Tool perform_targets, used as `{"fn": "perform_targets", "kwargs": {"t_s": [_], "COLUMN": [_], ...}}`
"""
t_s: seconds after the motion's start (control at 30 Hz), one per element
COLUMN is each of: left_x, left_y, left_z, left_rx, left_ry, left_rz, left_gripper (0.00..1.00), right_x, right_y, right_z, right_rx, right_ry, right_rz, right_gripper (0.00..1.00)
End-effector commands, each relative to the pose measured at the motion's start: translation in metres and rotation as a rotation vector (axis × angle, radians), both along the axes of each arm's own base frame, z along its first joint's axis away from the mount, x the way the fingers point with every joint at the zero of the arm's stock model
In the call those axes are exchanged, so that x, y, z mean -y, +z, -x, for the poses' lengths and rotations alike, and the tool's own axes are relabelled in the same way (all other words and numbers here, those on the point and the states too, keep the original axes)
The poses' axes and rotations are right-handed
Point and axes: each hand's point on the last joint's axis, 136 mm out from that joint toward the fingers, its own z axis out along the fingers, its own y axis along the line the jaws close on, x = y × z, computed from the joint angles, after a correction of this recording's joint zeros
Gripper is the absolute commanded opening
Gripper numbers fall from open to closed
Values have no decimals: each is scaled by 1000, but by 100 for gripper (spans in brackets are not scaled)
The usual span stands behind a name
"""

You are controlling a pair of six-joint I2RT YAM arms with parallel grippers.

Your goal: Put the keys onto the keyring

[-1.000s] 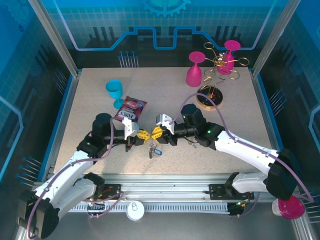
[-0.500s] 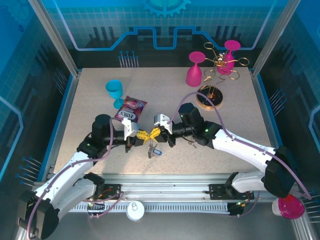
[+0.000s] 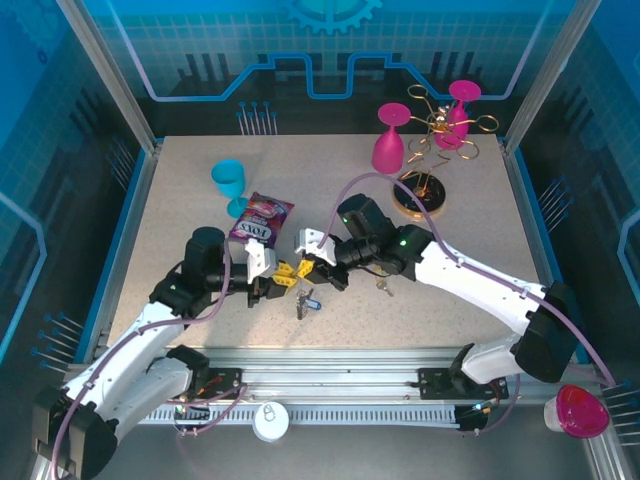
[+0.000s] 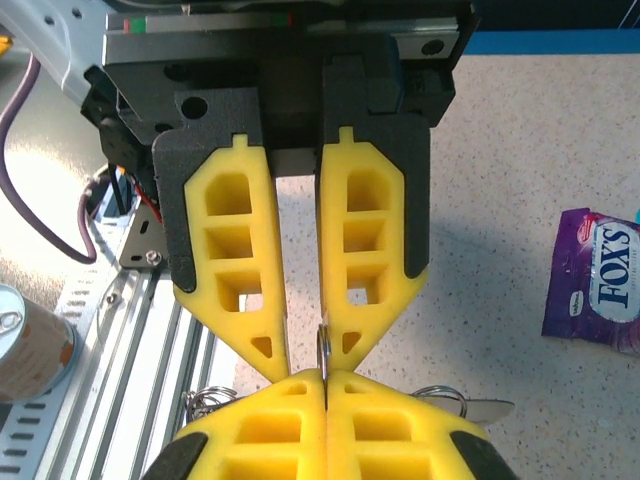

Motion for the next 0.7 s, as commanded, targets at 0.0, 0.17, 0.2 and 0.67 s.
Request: {"fn": "perform_targets", "kwargs": {"t_s": [0.0,0.17,0.2,0.67], "left_x": [1,2,2,3], "left_y": [5,6,6,18], "left_z": [3,3,3,4], "left_rx": [21,21,21,94], "left_ry": [-26,-30,-30,-30], "left_rz": [-16,-15,-15,40], "left_gripper": [18,14,12,0], "right_x": [2,-4,-6,13], "right_y": [-3,-1,0,19], "right_z": [10,13,14,-5], "right_rx": [16,14,13,78], "right_ry": [57,84,89,-82], "right_rz": [84,91,88,-170], "right_gripper": [0,0,0,24]}}
